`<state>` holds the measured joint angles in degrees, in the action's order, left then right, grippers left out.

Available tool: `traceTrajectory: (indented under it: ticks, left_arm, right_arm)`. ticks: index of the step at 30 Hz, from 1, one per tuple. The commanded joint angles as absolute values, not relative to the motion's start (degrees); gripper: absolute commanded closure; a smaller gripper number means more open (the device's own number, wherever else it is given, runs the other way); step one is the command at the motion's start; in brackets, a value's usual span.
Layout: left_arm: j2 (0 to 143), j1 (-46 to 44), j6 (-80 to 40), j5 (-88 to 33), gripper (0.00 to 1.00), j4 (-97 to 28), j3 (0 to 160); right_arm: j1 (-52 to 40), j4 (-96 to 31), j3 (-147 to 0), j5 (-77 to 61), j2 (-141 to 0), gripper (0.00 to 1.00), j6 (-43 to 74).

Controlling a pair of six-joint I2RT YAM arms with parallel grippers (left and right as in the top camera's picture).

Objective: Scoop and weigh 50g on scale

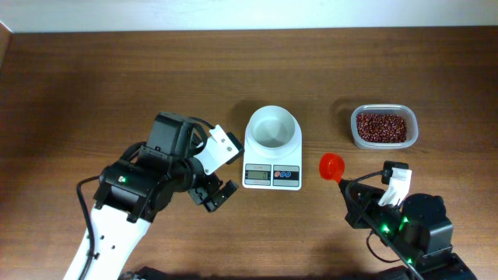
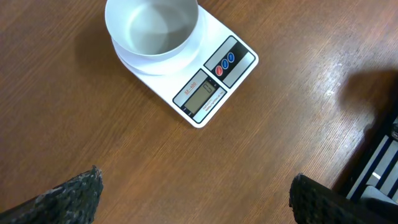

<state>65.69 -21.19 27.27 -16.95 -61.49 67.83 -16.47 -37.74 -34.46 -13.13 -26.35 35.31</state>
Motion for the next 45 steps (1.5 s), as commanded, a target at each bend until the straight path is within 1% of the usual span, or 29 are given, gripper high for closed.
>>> traceTrajectory:
  ticks: [1,7,10,15,19,45]
  left_arm:
    - [65.7,-20.8,28.2,-16.7,0.01,-61.8,68.8]
    - [65.7,-20.8,28.7,-16.1,0.01,-63.9,68.8]
    - [65.7,-20.8,35.9,-16.1,0.01,-65.9,68.4]
    - [65.7,-18.2,35.9,-16.6,0.01,-63.9,65.8]
    - [65.7,-15.0,40.9,-25.1,0.01,-63.0,65.7]
    - [65.7,-14.8,40.8,-23.6,0.01,-64.2,65.7]
  right_arm:
    - [-16.1,-37.8,-35.5,-13.4,-26.1,0.96,34.9]
    - [-16.0,-37.7,-35.5,-13.4,-26.1,0.96,34.9]
    - [-16.1,-37.8,-35.5,-13.4,-26.1,0.96,34.9]
    - [-16.0,-38.0,-35.5,-13.4,-26.1,0.96,34.9]
    - [-16.0,-38.0,-35.5,-13.4,-26.1,0.96,34.9]
    - [-16.1,-40.2,-35.5,-13.3,-26.1,0.96,34.9]
